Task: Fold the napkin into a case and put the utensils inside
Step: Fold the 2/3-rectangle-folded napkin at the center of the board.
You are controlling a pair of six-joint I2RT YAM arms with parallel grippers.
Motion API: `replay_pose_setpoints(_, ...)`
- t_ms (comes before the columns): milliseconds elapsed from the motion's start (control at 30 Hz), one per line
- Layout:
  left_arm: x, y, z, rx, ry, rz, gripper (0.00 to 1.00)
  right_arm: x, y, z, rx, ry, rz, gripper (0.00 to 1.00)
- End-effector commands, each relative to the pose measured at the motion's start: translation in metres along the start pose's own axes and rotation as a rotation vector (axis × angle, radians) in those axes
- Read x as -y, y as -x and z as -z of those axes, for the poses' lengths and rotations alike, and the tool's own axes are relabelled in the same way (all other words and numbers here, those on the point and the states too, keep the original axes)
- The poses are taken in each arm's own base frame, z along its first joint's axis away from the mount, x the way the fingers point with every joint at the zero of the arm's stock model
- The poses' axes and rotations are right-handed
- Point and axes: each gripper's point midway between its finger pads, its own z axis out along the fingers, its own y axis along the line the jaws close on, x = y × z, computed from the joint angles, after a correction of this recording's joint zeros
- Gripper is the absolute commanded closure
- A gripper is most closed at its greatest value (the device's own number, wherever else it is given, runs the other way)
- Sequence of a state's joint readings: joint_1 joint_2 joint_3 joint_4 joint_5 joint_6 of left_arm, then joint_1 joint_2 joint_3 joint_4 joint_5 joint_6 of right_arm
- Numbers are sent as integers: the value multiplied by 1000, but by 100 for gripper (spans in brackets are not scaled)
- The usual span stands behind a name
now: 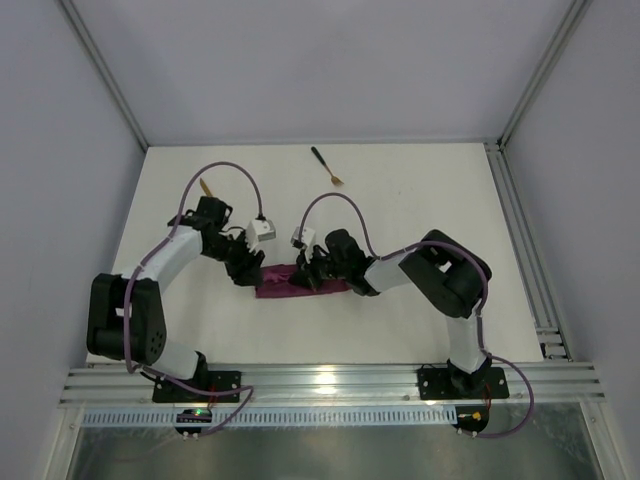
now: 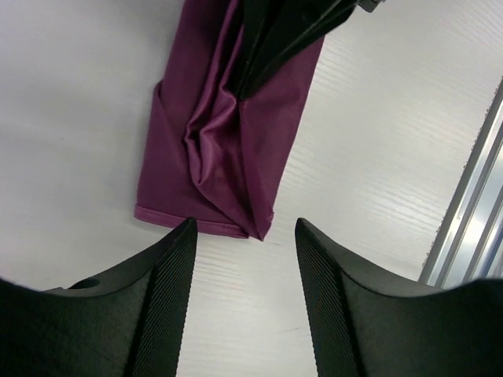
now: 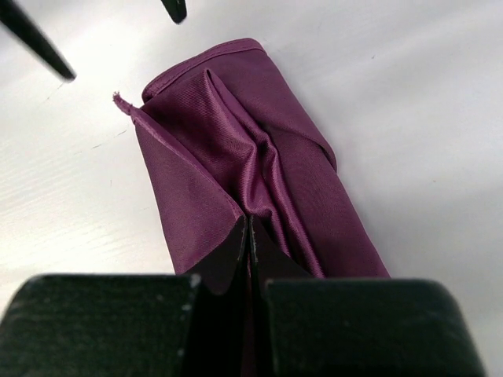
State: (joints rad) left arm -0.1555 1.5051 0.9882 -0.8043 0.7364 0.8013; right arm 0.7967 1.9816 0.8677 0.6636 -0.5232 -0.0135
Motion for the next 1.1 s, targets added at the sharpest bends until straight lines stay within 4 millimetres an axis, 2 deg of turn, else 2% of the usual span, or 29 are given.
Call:
replay_pose_setpoints(0,5,-10,-8,-25,4,-34,44,5,10,-7,30,-10,-29,96)
replay_pose_setpoints(67,0,-18,-16,-61,52,-43,40,5,11,-7,32,-12,-32,96)
replay_pose_setpoints(100,-9,-11,-18,-43,94,-84,39,6,12,-7,34,-13,-31,96)
replay_pose_setpoints(267,-22,-11,-26,-77,180,-137,40,5,15,-7,37,-10,-36,96)
replay_pose_setpoints(333,-31,-9,-29,-84,229,-145,41,4,17,-8,36,-5,-35,96)
replay_pose_setpoints(433,-32,-8,-32,-88,230,-152,47,3,15,-8,33,-1,-35,96)
replay_pose_setpoints(467,-31,-9,-34,-91,223,-153,49,3,15,-8,33,2,-35,96)
replay_pose_setpoints(500,-30,-10,-35,-93,217,-151,58,2,16,-8,34,5,-31,96)
replay_pose_setpoints(567,-25,-11,-38,-92,186,-144,66,0,17,-7,35,18,-29,96)
replay_pose_setpoints(600,-23,-11,-38,-90,174,-139,75,0,18,-8,39,19,-27,96)
replay_pose_setpoints(667,-18,-9,-38,-85,147,-125,84,-3,22,-7,42,33,-22,96)
replay_pose_setpoints(700,-17,-8,-38,-84,143,-119,96,-3,23,-7,40,36,-19,95)
replay_pose_setpoints(733,-17,-6,-37,-82,144,-116,100,-4,22,-6,21,35,-24,92)
replay_pose_setpoints(800,-18,-7,-36,-88,151,-104,100,-6,40,-3,33,40,-2,85)
replay_pose_setpoints(867,-20,-3,-35,-77,152,-86,100,-8,48,1,11,46,3,79)
replay_pose_setpoints(900,-20,-2,-34,-72,147,-72,100,-9,65,4,35,49,29,76)
replay_pose_setpoints(1000,-17,3,-34,-47,117,-35,100,-8,83,12,49,72,7,75)
replay_pose_setpoints(1067,-17,4,-33,-37,112,-20,100,3,91,15,63,70,-37,76)
